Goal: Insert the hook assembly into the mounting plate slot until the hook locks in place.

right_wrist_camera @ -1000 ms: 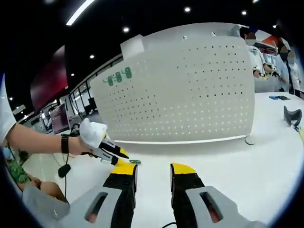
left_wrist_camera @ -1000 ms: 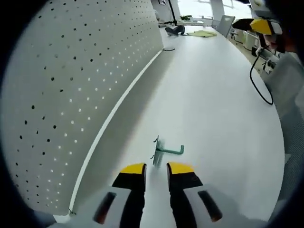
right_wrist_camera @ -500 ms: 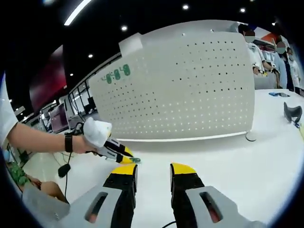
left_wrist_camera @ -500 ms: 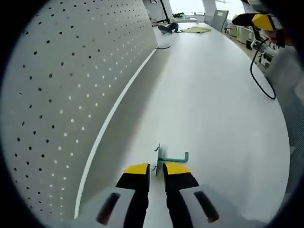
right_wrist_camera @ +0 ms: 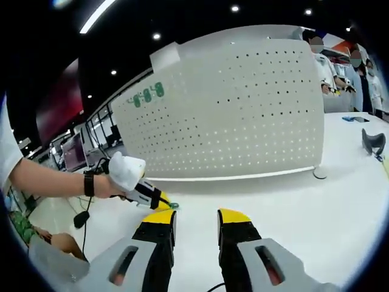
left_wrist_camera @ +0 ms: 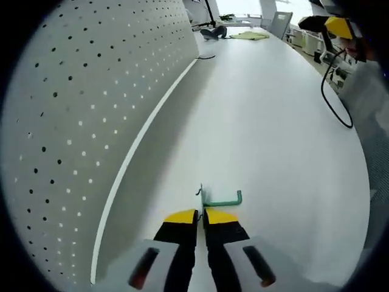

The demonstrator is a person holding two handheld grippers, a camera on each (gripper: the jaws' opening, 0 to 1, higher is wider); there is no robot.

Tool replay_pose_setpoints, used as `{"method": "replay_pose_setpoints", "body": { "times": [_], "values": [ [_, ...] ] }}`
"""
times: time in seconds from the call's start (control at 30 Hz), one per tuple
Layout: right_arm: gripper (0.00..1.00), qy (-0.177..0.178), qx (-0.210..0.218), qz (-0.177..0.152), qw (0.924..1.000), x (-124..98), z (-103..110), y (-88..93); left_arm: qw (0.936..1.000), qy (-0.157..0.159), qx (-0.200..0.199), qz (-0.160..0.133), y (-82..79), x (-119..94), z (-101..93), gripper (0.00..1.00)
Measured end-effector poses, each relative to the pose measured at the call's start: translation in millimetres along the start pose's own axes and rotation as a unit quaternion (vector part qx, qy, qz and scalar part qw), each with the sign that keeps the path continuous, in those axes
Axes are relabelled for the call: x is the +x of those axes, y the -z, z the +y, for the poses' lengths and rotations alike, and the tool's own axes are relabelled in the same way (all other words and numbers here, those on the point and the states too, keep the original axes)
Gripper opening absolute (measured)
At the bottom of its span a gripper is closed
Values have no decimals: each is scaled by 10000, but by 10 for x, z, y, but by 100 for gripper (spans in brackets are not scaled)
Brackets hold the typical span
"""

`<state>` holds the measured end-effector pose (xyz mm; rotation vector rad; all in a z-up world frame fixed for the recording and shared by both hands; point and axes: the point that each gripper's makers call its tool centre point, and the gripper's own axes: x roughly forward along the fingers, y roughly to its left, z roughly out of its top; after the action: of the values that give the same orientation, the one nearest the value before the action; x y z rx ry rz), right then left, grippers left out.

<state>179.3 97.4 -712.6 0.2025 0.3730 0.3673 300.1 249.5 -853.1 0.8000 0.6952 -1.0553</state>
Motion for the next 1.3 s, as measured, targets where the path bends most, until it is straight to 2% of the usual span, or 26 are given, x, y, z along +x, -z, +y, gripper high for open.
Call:
{"method": "replay_pose_setpoints", "body": {
  "times": [0.17,0.37,0.63,0.87,1.0,1.17,1.3],
  "values": [
    [27,-20,-15,-22,10000,-7,17,-24,9999,2,-157,34,9,-15,-5,4],
    [27,-44,-42,-50,10000,-18,35,-52,9992,53,-358,-197,-86,-99,-49,4],
    [27,-135,-88,-73,9998,-10,101,-97,9979,-14,-531,-360,-183,-245,-135,4],
    [27,-353,-209,-102,9991,11,256,-179,9964,-90,-620,-568,-277,-427,-234,4],
    [27,-457,-266,-165,9985,-4,340,-240,9932,-166,-880,-746,-328,-539,-264,4],
    [27,-564,-320,-226,9976,-28,426,-272,9905,-277,-977,-926,-382,-698,-326,4],
    [27,-655,-287,-300,9970,-68,503,-270,9869,-205,-1126,-1138,-445,-807,-470,4]
  ]
}}
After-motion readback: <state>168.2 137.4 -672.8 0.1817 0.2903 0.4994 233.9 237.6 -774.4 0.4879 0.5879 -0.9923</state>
